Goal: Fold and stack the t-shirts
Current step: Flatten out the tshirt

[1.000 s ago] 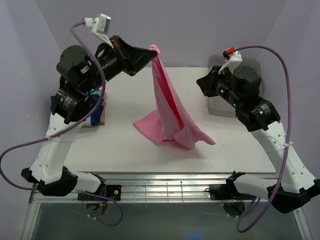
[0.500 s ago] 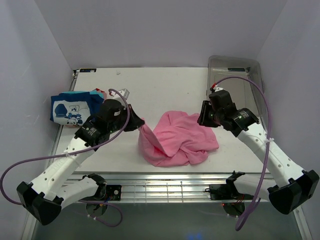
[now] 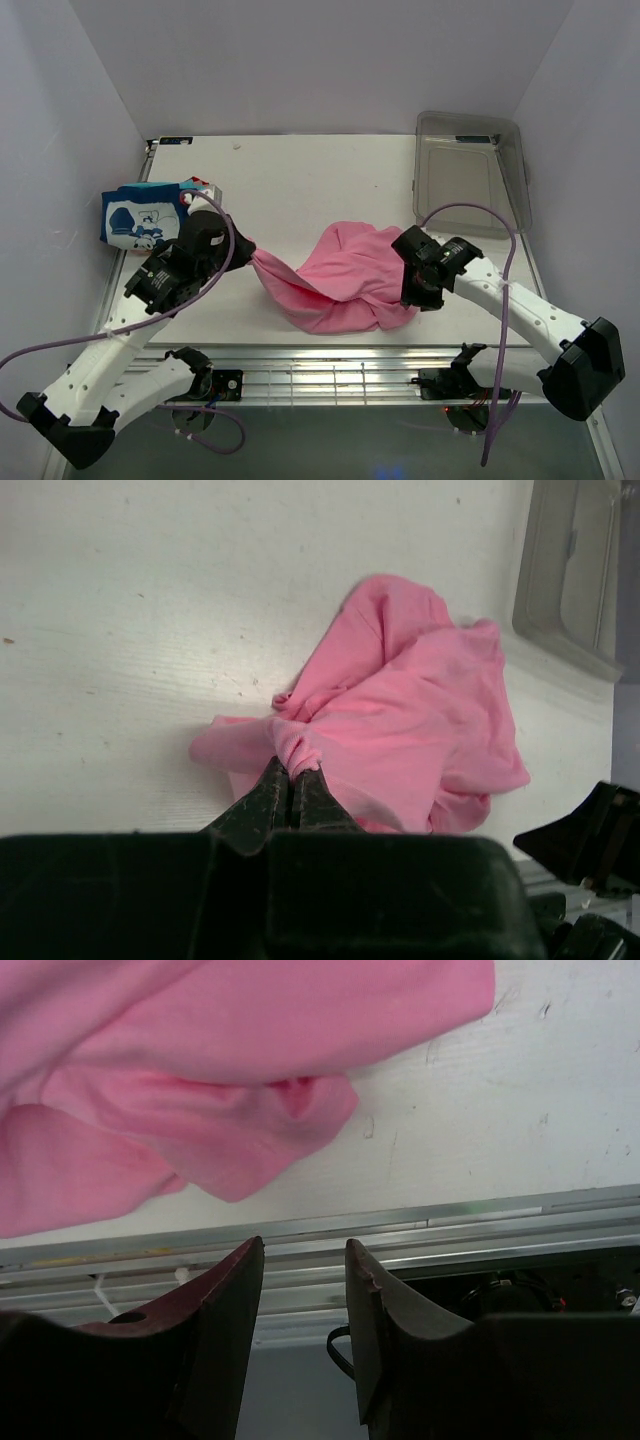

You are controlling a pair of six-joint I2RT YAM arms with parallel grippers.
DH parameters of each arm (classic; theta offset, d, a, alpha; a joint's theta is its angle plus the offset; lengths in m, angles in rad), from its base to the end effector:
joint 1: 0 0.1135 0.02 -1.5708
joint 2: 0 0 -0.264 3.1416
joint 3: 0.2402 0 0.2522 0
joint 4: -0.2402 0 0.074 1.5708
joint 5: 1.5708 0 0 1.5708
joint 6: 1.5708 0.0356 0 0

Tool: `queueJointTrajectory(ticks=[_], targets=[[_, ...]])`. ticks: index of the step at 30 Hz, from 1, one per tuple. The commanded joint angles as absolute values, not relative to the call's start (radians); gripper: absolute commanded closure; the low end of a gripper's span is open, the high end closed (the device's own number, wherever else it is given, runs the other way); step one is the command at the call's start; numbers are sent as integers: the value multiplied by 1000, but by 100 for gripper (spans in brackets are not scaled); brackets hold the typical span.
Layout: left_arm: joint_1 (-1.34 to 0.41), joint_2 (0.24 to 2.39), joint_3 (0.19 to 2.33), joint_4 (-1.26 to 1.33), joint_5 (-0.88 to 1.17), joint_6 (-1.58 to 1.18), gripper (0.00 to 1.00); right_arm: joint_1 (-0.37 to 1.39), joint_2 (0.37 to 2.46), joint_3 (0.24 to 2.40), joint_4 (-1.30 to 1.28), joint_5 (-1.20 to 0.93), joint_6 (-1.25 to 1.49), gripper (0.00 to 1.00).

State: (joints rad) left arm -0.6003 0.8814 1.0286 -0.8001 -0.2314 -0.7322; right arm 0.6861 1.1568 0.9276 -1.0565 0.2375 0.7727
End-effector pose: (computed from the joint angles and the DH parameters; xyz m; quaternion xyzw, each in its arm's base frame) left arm 0.1465 -0.0904 0.3465 -0.1097 0.8852 -0.1906 0.4099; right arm 0.1574 0.1180 0.2538 0.0594 0.9812 0.0066 0.1833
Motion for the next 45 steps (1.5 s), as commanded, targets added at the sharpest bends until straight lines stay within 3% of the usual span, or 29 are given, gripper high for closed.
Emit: queueJointTrajectory(ticks=[1, 16, 24, 29, 34, 45], targets=[[-604, 836, 1086, -859, -393, -770, 100, 739, 1167, 872, -1091, 261, 876, 55], [-604, 827, 1100, -919, -376, -779, 100, 752, 1364, 787, -809, 408, 907, 62], [-604, 807, 1112, -946, -373, -775, 100, 753, 1425, 814, -790, 532, 907, 65], [-604, 796, 1109, -953, -359, -779, 100, 752, 1473, 839, -805, 532, 927, 56], [-604, 793, 1104, -956, -359, -776, 100, 750, 1485, 864, -830, 520, 927, 30], [-604, 799, 1092, -959, -337, -787, 100, 750, 1480, 805, -595, 476, 841, 37]])
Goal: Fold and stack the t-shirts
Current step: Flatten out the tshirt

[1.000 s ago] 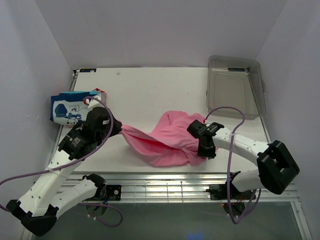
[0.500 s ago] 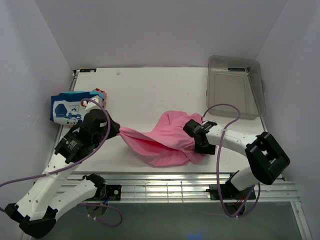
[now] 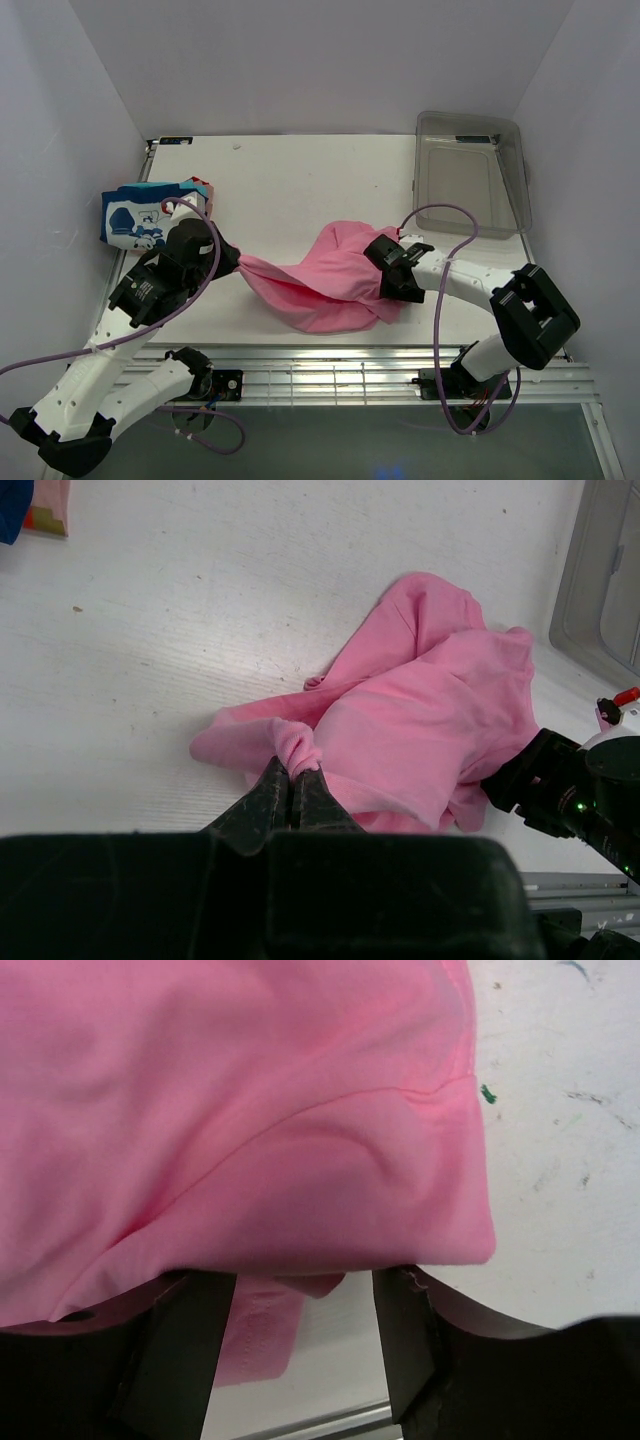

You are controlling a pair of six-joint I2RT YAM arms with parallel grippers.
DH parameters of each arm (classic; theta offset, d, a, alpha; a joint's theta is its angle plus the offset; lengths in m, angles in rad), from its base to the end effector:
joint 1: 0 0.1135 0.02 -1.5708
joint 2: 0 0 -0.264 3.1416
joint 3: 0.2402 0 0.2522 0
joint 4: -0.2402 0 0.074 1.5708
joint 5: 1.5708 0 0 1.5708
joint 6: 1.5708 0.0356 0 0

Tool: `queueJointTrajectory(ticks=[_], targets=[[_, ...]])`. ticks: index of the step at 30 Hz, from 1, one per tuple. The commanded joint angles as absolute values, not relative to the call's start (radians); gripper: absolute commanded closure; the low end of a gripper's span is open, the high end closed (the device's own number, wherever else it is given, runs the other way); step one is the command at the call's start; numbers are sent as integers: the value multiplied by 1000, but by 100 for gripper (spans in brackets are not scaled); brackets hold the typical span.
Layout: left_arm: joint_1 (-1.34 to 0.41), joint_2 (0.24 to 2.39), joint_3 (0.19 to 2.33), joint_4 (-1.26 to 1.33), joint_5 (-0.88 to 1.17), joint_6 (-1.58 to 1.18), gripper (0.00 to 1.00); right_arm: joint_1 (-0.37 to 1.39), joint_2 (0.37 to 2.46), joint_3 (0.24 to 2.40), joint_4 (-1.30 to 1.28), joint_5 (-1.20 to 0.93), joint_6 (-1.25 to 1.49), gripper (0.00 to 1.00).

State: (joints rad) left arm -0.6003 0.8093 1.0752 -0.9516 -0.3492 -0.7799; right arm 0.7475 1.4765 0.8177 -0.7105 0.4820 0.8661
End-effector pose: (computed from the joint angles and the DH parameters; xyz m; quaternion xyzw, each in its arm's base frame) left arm 0.1237 -0.0699 0.3588 -0.1539 0.8797 -0.1474 0.4252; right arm 0.1921 0.1556 0.1704 0.0812 0.9631 -0.0938 0.2390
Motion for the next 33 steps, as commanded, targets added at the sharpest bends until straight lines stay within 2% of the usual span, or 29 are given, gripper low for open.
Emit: queueJointTrajectory(ticks=[1, 5, 8, 9, 10, 14, 17, 20, 21, 24, 25, 28, 30, 31, 33], targets=[[-604, 801, 1095, -957, -337, -785, 100, 750, 1483, 795, -574, 474, 822, 39], [-604, 796, 1098, -959, -336, -781, 100, 750, 1511, 796, -515, 479, 784, 51], [-604, 793, 1095, -960, -339, -779, 100, 750, 1554, 805, -512, 480, 769, 72], [-604, 789, 1094, -962, -339, -781, 100, 750, 1557, 810, -521, 479, 767, 88], [-604, 790, 1092, -963, -339, -779, 100, 750, 1562, 818, -537, 479, 769, 92], [-604, 792, 1089, -969, -342, -767, 100, 750, 1502, 890, -642, 523, 775, 92], [-604, 821, 1106, -976, -359, -730, 100, 752, 1444, 1044, -809, 584, 762, 92], [-604, 888, 1190, -994, -423, -692, 100, 752, 1408, 1323, -1003, 670, 746, 92], [-604, 912, 1256, -997, -443, -677, 100, 752, 1405, 1479, -1038, 690, 715, 92], [-603, 1050, 1374, -991, -524, -609, 100, 733, 1425, 1700, -1136, 779, 651, 92], [-603, 1095, 1455, -982, -544, -560, 100, 717, 1442, 1833, -1155, 791, 605, 92], [-577, 1293, 1630, -950, -598, -458, 100, 632, 1514, 2001, -1157, 833, 482, 92], [-517, 1440, 1760, -948, -540, -419, 100, 563, 1575, 2080, -1137, 807, 437, 92], [-500, 1484, 1933, -969, -516, -405, 100, 551, 1594, 2170, -1131, 795, 405, 92], [-499, 1546, 2069, -963, -493, -400, 100, 538, 1637, 2271, -1126, 770, 387, 92]])
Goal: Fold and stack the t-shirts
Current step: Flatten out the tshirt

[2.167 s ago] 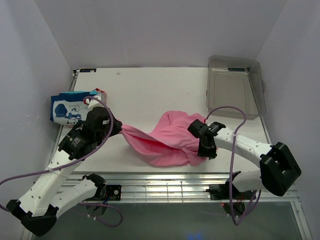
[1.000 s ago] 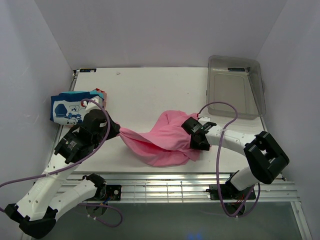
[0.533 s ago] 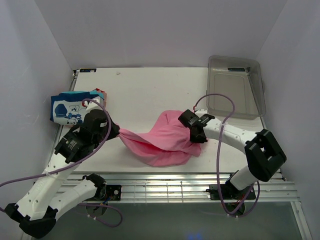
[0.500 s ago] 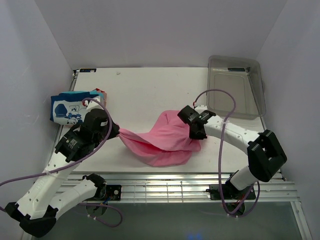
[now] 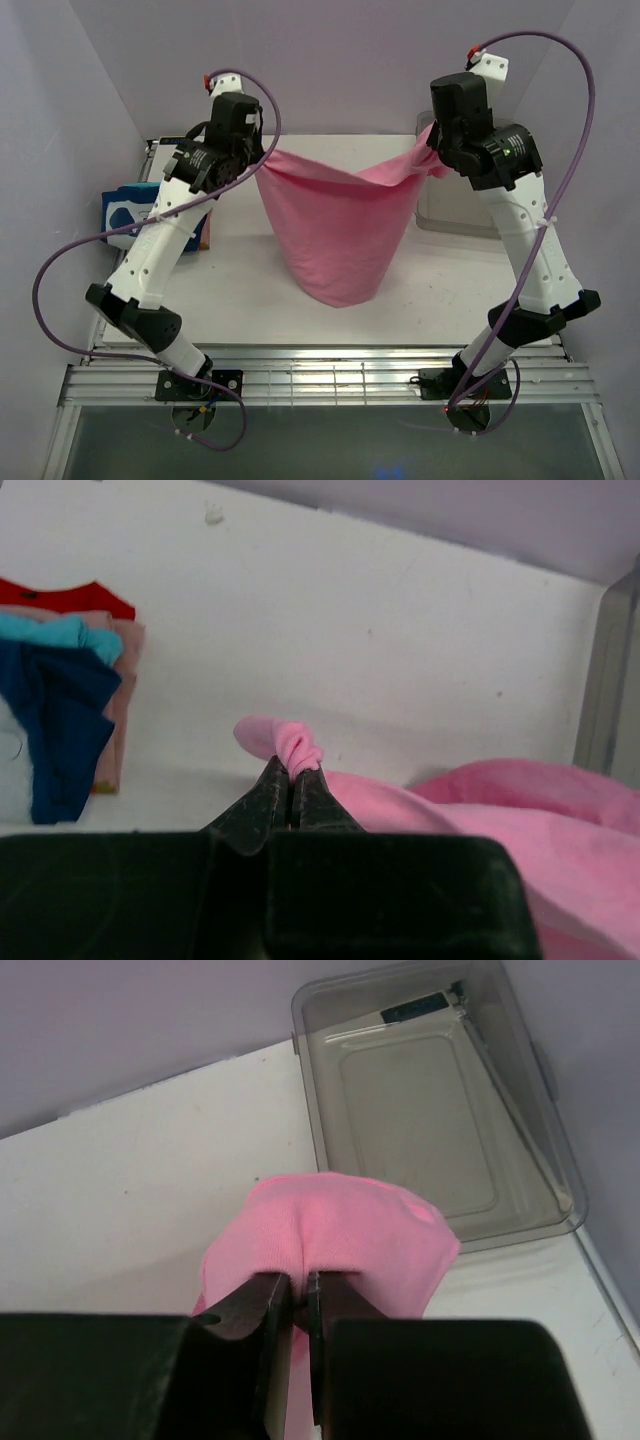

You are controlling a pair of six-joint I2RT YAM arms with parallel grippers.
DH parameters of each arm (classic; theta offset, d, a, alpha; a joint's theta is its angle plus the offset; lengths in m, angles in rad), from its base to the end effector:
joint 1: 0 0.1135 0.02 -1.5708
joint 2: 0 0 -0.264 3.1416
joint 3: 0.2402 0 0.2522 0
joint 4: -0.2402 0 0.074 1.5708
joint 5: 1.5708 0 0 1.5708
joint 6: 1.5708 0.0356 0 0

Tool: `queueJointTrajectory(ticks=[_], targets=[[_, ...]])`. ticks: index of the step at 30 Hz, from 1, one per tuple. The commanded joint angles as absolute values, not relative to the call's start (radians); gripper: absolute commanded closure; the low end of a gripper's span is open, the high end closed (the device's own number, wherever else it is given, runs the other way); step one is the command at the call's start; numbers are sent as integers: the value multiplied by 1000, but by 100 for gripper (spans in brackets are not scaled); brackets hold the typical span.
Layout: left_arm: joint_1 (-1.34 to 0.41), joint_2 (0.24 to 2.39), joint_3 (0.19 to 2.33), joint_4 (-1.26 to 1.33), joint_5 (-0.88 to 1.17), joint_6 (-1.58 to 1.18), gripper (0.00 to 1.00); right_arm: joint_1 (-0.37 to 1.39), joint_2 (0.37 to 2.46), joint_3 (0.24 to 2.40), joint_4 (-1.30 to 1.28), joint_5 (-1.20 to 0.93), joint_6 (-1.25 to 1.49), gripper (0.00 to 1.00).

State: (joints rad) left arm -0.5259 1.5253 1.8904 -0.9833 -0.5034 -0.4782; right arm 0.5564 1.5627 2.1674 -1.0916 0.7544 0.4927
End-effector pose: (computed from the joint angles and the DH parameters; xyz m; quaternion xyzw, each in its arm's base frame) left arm 0.2690 -0.1363 0.4598 -0.0936 0.8632 -0.0197 0.4958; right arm 0.2452 0.1238 0.5194 0.1645 0.8021 -0.0330 0.5731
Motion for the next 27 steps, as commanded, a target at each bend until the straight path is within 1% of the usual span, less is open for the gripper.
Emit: queueJointTrajectory(ticks=[1, 2, 4, 8, 9, 11, 13, 17, 21, 24, 27], targets=[[-497, 1540, 2098, -922, -471, -400, 100, 538, 1641, 2314, -1121, 766, 380, 92], [-497, 1531, 2126, -905, -447, -397, 100, 540, 1631, 2360, -1114, 753, 371, 92], [-499, 1471, 2115, -850, -333, -400, 100, 540, 1589, 2343, -1059, 726, 357, 92], [-511, 1320, 2030, -770, -183, -384, 100, 575, 1380, 2174, -941, 654, 324, 92], [-512, 1286, 1976, -749, -151, -371, 100, 587, 1349, 2117, -916, 641, 299, 92], [-512, 1207, 1942, -709, -68, -370, 100, 609, 1272, 2092, -876, 596, 278, 92], [-514, 1160, 1914, -698, -2, -364, 100, 612, 1244, 2111, -871, 545, 247, 92], [-515, 1105, 1890, -712, 139, -386, 100, 612, 1212, 2193, -959, 412, 215, 92], [-514, 1057, 1876, -736, 212, -429, 100, 612, 1149, 2184, -986, 319, 236, 92], [-514, 1043, 1905, -784, 209, -451, 100, 612, 1117, 2200, -992, 284, 255, 92], [-514, 1049, 1956, -844, 196, -471, 100, 612, 1132, 2264, -1009, 255, 270, 92]])
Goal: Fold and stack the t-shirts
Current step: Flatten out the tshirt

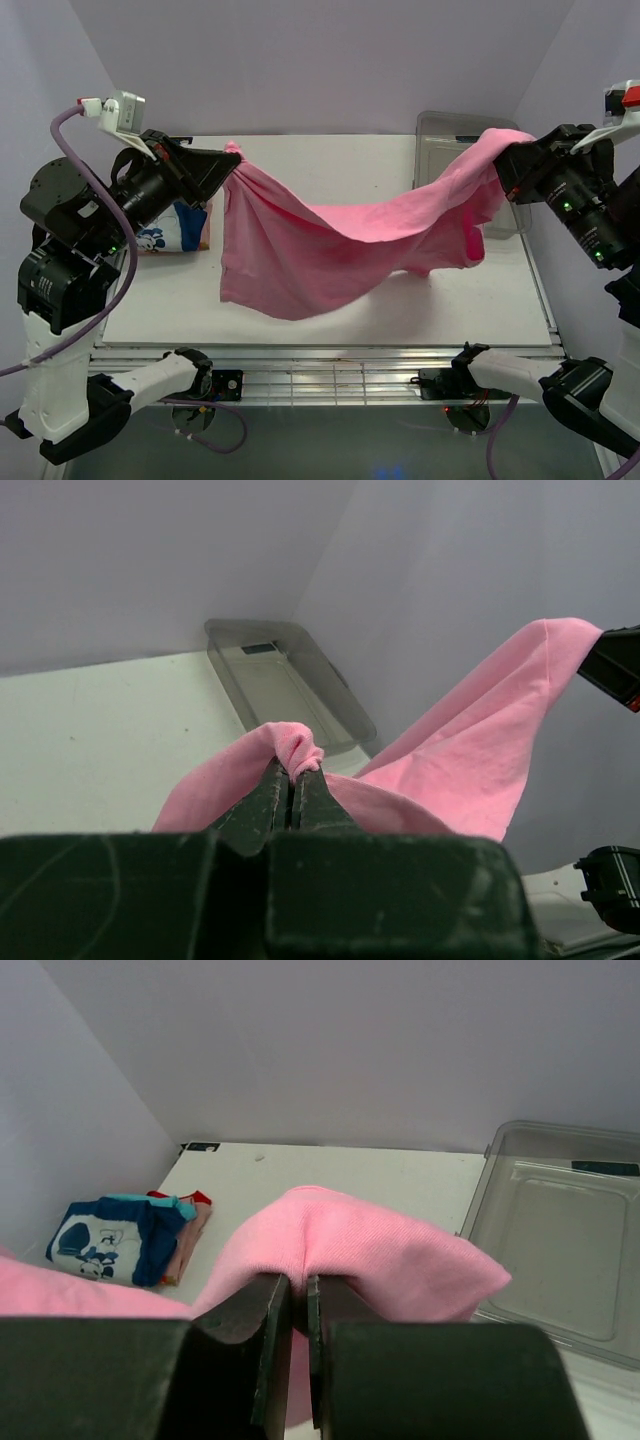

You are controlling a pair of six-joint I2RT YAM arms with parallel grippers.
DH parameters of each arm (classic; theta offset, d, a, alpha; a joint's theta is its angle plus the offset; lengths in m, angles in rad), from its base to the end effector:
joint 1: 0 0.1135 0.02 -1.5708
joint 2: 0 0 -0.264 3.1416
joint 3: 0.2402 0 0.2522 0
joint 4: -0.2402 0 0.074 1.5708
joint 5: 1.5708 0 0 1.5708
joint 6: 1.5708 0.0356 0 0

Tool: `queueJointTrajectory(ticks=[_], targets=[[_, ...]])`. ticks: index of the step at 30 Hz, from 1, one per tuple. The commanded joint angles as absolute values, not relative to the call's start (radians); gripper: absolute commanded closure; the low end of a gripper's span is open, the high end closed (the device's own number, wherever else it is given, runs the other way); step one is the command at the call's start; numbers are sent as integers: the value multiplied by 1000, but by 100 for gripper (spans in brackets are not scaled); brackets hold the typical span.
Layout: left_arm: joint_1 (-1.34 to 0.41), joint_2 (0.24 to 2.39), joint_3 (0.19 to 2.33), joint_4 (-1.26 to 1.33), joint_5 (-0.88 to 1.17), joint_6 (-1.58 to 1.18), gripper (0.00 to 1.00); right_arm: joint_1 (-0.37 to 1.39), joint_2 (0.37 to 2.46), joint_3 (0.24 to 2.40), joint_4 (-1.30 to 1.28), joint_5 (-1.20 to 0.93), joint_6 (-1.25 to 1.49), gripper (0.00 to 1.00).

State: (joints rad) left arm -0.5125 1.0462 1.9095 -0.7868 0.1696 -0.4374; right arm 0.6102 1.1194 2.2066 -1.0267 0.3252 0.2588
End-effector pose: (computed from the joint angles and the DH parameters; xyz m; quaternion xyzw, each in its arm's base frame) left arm 0.0931 -0.0593 0.5755 0.0875 0.6743 -0.3855 0.6238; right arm 0.0665 0.0326 0.6023 -0.0022 0.6865 0.2018 0.6985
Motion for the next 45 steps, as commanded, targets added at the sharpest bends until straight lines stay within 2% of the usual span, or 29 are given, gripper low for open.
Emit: queueJointTrajectory(ticks=[1, 6, 13, 15, 19, 21, 23, 25, 30, 33, 35, 38, 39, 45], targets=[[-514, 1049, 1959, -860, 189, -479, 100, 614, 1141, 2270, -1005, 246, 273, 92], [-514, 1066, 1887, -922, 75, -496, 100, 612, 1178, 2152, -948, 224, 282, 92], [-511, 1294, 1845, -1037, -130, -471, 100, 603, 1398, 2063, -902, 328, 307, 92], [-497, 1411, 1900, -1035, -164, -459, 100, 577, 1457, 2080, -870, 379, 321, 92], [-448, 1635, 2229, -1028, -215, -433, 100, 500, 1599, 2153, -733, 396, 318, 92], [-411, 1751, 2353, -1016, -172, -462, 100, 462, 1664, 2287, -695, 413, 282, 92], [-381, 1810, 2484, -948, -120, -480, 100, 427, 1752, 2424, -669, 410, 240, 92], [-356, 1842, 2537, -820, -113, -474, 100, 405, 1767, 2447, -577, 397, 221, 92], [-344, 1691, 2335, -402, -190, -361, 100, 380, 1661, 2257, -281, 399, 126, 92], [-344, 1632, 2284, -260, -222, -272, 100, 377, 1646, 2276, -230, 397, 89, 92], [-344, 1591, 2232, -235, -222, -230, 100, 377, 1634, 2272, -222, 376, 63, 92], [-344, 1507, 2047, -207, -225, -192, 100, 377, 1592, 2169, -227, 325, 57, 92], [-344, 1481, 1925, -196, -224, -192, 100, 377, 1582, 2130, -248, 313, 60, 92], [-344, 1289, 1458, -195, -250, -218, 100, 385, 1479, 1653, -261, 128, 133, 92]])
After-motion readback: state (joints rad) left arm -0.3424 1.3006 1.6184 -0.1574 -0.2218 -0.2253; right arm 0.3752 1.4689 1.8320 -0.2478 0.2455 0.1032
